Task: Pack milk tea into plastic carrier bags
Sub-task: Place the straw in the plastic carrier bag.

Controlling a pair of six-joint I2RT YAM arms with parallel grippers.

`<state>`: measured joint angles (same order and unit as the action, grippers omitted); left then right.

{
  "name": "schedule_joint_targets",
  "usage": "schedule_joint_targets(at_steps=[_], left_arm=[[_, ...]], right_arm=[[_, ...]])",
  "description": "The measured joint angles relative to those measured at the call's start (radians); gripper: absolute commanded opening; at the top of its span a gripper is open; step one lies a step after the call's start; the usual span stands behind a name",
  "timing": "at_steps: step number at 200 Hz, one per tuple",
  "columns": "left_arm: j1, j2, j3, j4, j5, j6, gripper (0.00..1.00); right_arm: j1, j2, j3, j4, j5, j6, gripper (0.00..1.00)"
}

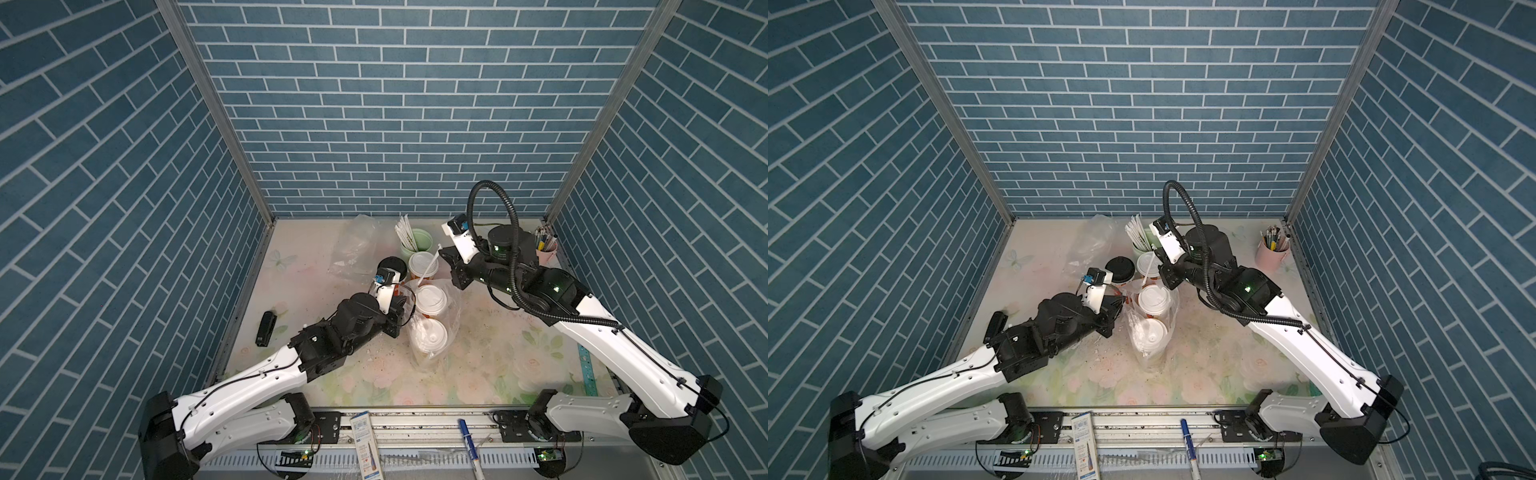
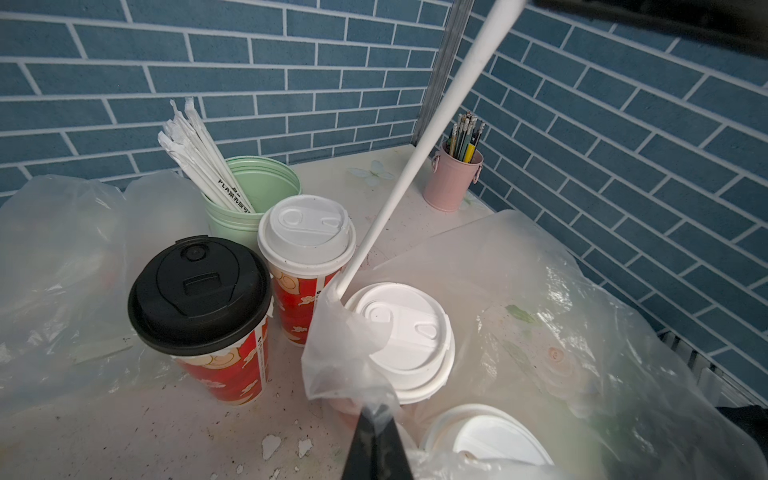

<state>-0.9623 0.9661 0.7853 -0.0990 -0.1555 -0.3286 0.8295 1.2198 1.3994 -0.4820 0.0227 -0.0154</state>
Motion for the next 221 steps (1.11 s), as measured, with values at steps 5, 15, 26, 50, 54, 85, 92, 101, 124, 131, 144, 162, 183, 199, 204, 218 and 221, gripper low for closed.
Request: schedule_joint_targets(at_steps=[5, 15, 26, 50, 54, 85, 92, 101, 124, 131, 144, 162, 183, 199, 204, 218, 221], left_arm=[[0.0, -0.002, 0.0, 0.0, 0.0, 0.0, 0.0], [0.0, -0.006, 0.0, 0.0, 0.0, 0.0, 0.0], [0.0, -0.008, 0.0, 0.0, 0.0, 0.0, 0.0], [0.0, -0.011, 0.0, 0.0, -0.001, 0.0, 0.0], [0.0, -0.011, 0.0, 0.0, 0.0, 0.0, 0.0], [0.0, -0.012, 0.0, 0.0, -0.001, -0.001, 0.0], [0.0, -0.012, 0.0, 0.0, -0.001, -0.002, 0.0], [0.0, -0.011, 0.0, 0.0, -0.001, -0.004, 0.0], [0.0, -0.011, 0.0, 0.0, -0.002, -0.007, 0.0], [0.0, -0.011, 0.0, 0.0, -0.002, -0.008, 0.0], [0.0, -0.011, 0.0, 0.0, -0.005, -0.008, 0.0], [0.0, -0.011, 0.0, 0.0, -0.009, -0.008, 0.0], [0.0, -0.011, 0.0, -0.001, -0.01, -0.008, 0.0], [0.0, -0.011, 0.0, -0.001, -0.013, -0.008, 0.0], [0.0, -0.011, 0.0, -0.001, -0.014, -0.008, 0.0], [0.0, -0.011, 0.0, -0.001, -0.016, -0.008, 0.0], [0.0, -0.011, 0.0, -0.001, -0.017, -0.008, 0.0]], right_arm=[[0.0, 0.0, 0.0, 0.0, 0.003, 0.0, 0.0], [0.0, 0.0, 0.0, -0.002, 0.005, 0.0, 0.0], [0.0, 0.002, 0.0, -0.008, 0.005, 0.0, 0.0], [0.002, 0.015, 0.0, -0.027, 0.004, -0.001, 0.0], [0.003, 0.018, 0.0, -0.032, 0.004, -0.001, 0.0], [0.007, 0.036, 0.0, -0.061, 0.003, -0.001, 0.0], [0.008, 0.039, 0.0, -0.066, 0.003, -0.002, 0.0], [0.008, 0.04, 0.0, -0.069, 0.001, -0.002, 0.0], [0.008, 0.04, -0.007, -0.064, -0.001, -0.001, 0.0], [0.008, 0.04, -0.014, -0.06, -0.002, -0.001, 0.0], [0.008, 0.04, -0.035, -0.05, -0.006, 0.0, 0.0], [0.008, 0.041, -0.072, -0.034, -0.013, 0.001, 0.0], [0.008, 0.046, -0.113, -0.015, -0.019, 0.011, 0.0], [0.008, 0.054, -0.134, -0.002, -0.023, 0.016, 0.09], [0.008, 0.057, -0.138, 0.0, -0.024, 0.018, 0.16], [0.008, 0.066, -0.142, 0.003, -0.027, 0.023, 0.35], [0.008, 0.067, -0.142, 0.004, -0.028, 0.034, 0.38]])
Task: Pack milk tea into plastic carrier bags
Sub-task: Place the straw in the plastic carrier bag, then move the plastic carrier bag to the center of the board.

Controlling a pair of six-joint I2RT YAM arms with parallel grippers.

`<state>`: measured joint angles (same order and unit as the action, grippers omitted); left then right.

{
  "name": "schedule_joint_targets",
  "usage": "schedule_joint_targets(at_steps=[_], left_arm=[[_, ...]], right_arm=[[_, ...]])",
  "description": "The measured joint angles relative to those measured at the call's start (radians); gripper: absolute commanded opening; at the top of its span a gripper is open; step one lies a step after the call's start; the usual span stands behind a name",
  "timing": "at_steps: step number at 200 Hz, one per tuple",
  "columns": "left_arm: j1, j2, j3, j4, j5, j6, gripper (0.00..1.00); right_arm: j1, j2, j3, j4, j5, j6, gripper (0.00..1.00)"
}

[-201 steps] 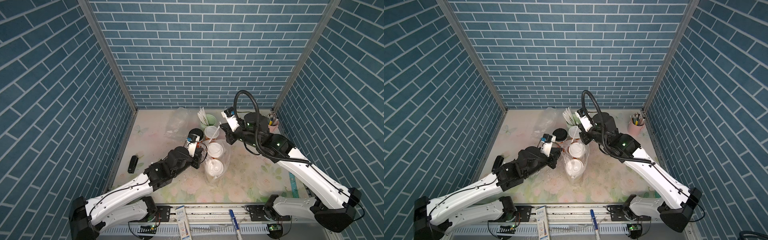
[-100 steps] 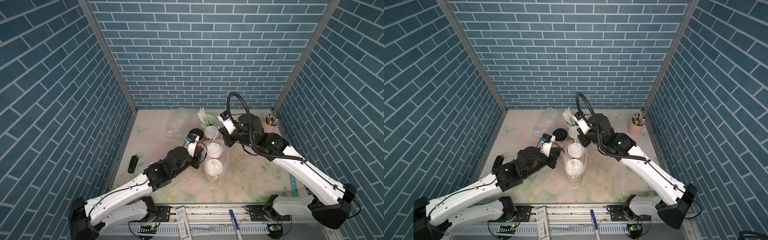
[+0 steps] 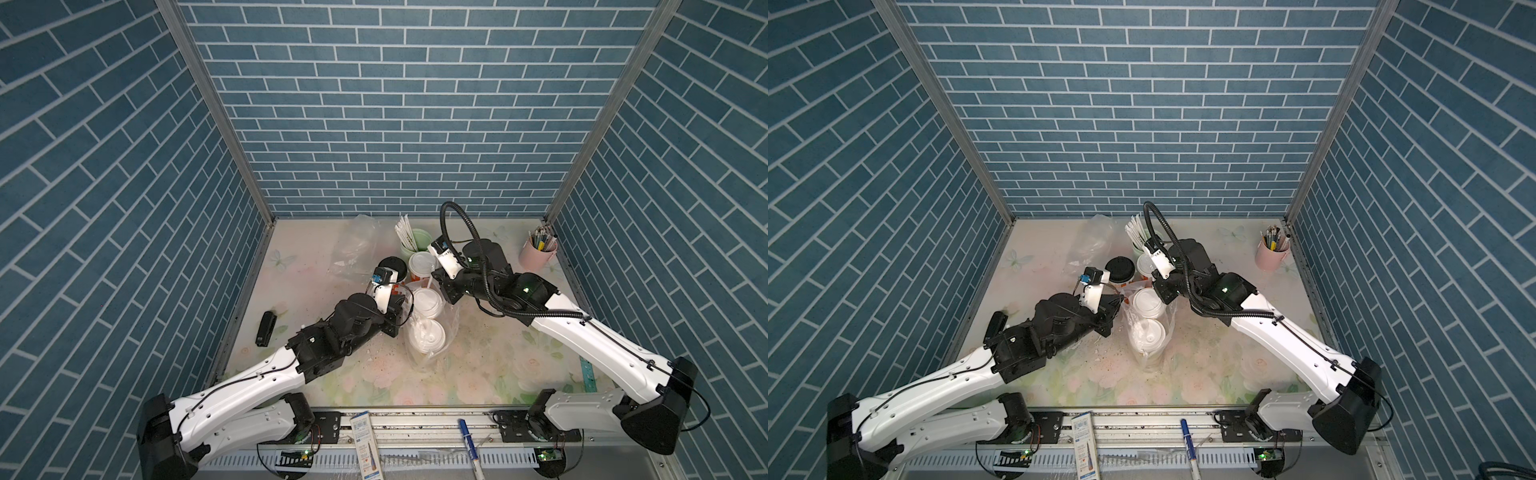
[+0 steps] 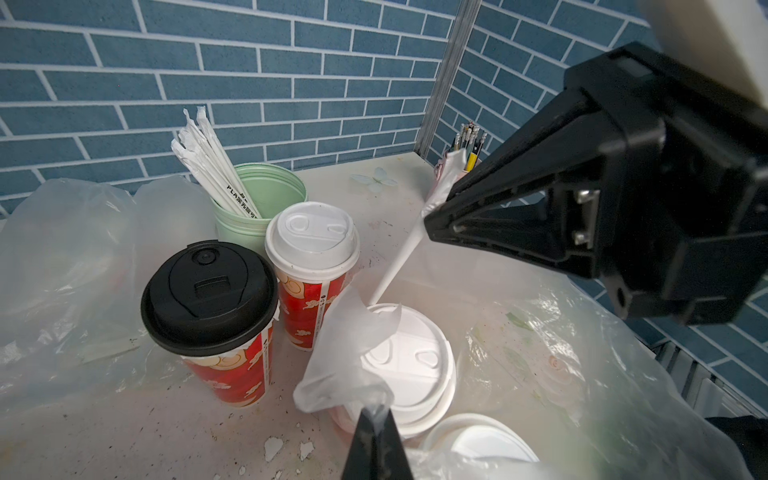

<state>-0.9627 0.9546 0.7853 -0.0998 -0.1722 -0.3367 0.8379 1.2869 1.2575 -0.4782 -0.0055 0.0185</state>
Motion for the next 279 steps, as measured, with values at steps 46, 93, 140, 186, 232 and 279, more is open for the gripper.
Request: schedule_joint_targets(at_steps=[46, 93, 140, 186, 232, 279], left_arm=[[0.0, 0.0, 0.0, 0.0, 0.0, 0.0, 0.0], [0.0, 0.0, 0.0, 0.0, -0.002, 0.0, 0.0], [0.0, 0.0, 0.0, 0.0, -0.007, 0.0, 0.0], [0.0, 0.0, 0.0, 0.0, -0.006, 0.0, 0.0], [0.0, 0.0, 0.0, 0.001, -0.003, 0.0, 0.0], [0.0, 0.001, -0.003, 0.005, 0.003, 0.0, 0.0]], right_arm=[[0.0, 0.005, 0.023, -0.008, 0.006, -0.005, 0.7], [0.0, 0.018, 0.103, -0.004, 0.056, -0.018, 0.73], [0.0, 0.026, 0.169, -0.15, 0.08, 0.001, 0.82], [0.0, 0.023, 0.23, -0.402, -0.001, 0.094, 0.87], [0.0, 0.007, 0.157, -0.488, -0.14, 0.196, 0.83], [0.0, 0.007, 0.139, -0.509, -0.158, 0.256, 0.0]])
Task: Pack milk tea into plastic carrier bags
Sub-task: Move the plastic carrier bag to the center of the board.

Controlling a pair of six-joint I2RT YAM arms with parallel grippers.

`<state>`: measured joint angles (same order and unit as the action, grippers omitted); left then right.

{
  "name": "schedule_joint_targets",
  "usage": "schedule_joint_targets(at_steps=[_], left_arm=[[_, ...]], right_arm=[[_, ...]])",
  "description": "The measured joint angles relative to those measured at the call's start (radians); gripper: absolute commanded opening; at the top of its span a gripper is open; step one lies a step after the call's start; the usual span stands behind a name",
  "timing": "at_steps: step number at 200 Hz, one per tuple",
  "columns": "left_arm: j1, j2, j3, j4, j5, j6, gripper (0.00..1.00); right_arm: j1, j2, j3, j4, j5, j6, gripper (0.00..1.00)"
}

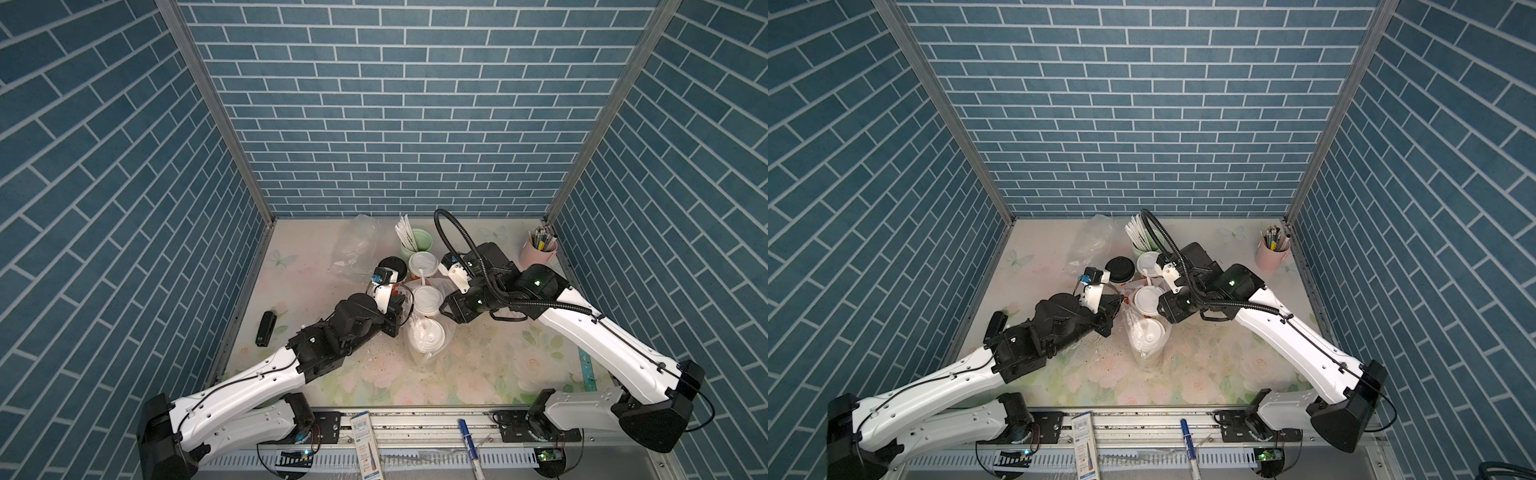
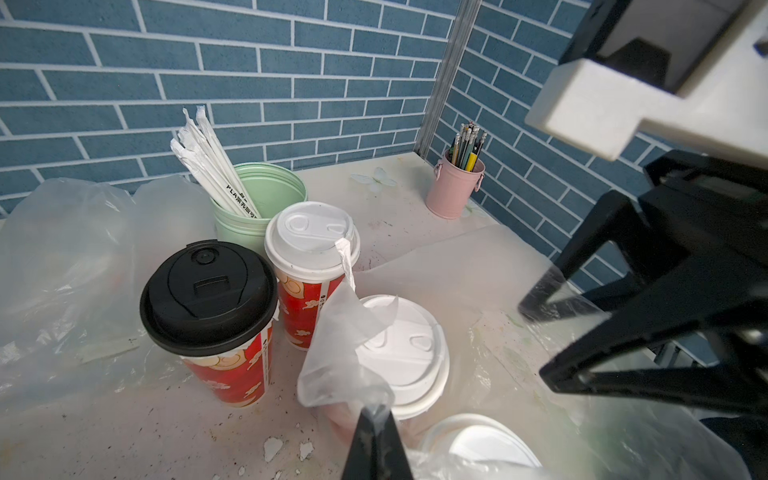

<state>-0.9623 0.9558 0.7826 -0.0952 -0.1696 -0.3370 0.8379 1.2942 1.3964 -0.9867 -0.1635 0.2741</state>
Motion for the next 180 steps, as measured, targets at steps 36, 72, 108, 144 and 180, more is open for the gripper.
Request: schedule_joint_targets(at_steps=[36, 72, 108, 144, 180], left_arm=[[0.0, 0.021, 0.008, 0.002, 0.021, 0.001, 0.0], [0.0, 0.13, 0.121, -0.008, 0.071, 0.013, 0.0], [0.0, 0.257, 0.28, -0.014, 0.113, 0.042, 0.0], [0.0, 0.403, 0.443, -0.026, 0.151, 0.084, 0.0], [0.03, 0.579, 0.621, -0.063, 0.198, 0.114, 0.0]], right_arm=[[0.0, 0.0, 0.0, 0.003, 0.051, 0.017, 0.0], [-0.029, -0.014, 0.002, 0.009, 0.124, 0.017, 0.0], [-0.136, -0.062, 0.013, 0.031, 0.161, 0.007, 0.0], [-0.232, -0.069, 0.045, 0.067, 0.184, -0.021, 0.0], [-0.312, -0.044, 0.099, 0.105, 0.18, -0.059, 0.0]])
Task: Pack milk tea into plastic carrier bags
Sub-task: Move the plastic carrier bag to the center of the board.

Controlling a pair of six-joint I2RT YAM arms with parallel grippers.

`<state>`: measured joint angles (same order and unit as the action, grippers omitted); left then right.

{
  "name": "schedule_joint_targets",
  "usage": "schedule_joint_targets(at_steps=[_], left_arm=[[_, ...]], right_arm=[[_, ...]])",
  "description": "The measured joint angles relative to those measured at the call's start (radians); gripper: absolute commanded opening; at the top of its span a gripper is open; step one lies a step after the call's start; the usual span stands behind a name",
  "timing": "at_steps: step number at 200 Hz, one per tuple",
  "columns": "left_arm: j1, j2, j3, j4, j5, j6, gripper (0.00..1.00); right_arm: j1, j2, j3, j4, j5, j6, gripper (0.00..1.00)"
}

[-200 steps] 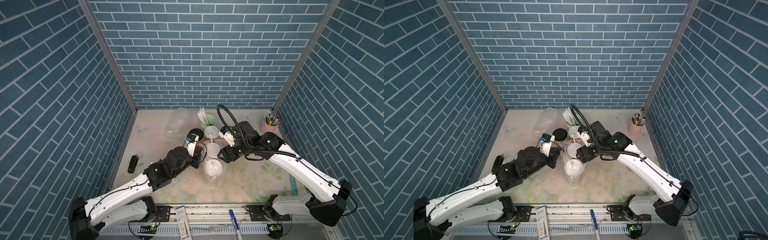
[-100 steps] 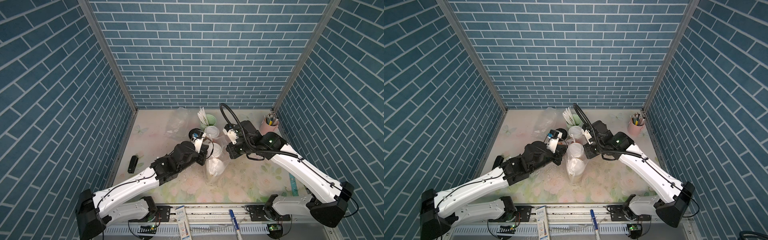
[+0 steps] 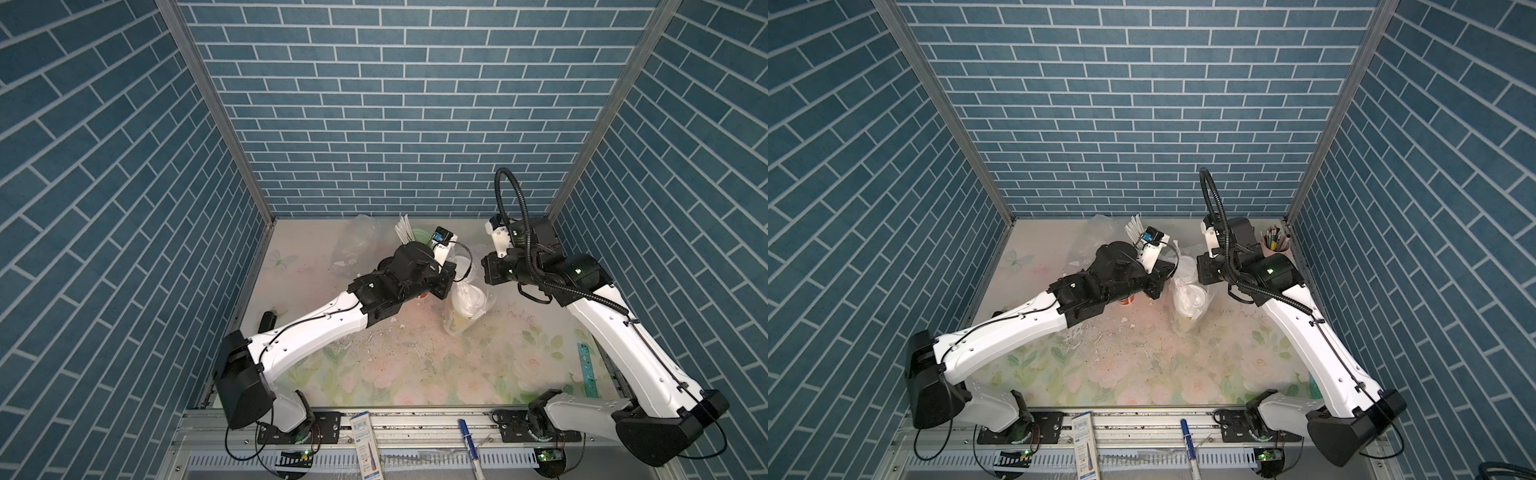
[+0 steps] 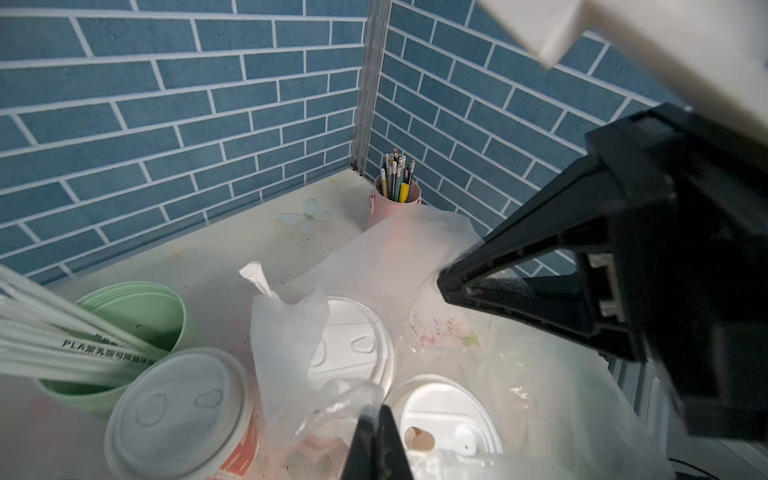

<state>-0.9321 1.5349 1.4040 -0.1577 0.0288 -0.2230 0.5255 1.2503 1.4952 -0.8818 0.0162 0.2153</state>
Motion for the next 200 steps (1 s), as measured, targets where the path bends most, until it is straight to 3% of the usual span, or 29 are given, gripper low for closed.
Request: schedule_joint_targets(at_steps=[67, 149, 200], left_arm=[[0.124, 0.297, 0.353, -0.063, 0.13, 0.035, 0.0], [0.237, 0.649, 0.772, -0.132, 0.273, 0.041, 0.0], [0.283, 0.742, 0.856, -0.147, 0.307, 0.021, 0.0]], right_arm=[[-0.163, 0.149, 0.098, 0.093, -0.072, -0.071, 0.0], [-0.327, 0.469, 0.306, 0.167, -0.236, -0.113, 0.0], [-0.356, 0.588, 0.409, 0.163, -0.29, -0.117, 0.0]])
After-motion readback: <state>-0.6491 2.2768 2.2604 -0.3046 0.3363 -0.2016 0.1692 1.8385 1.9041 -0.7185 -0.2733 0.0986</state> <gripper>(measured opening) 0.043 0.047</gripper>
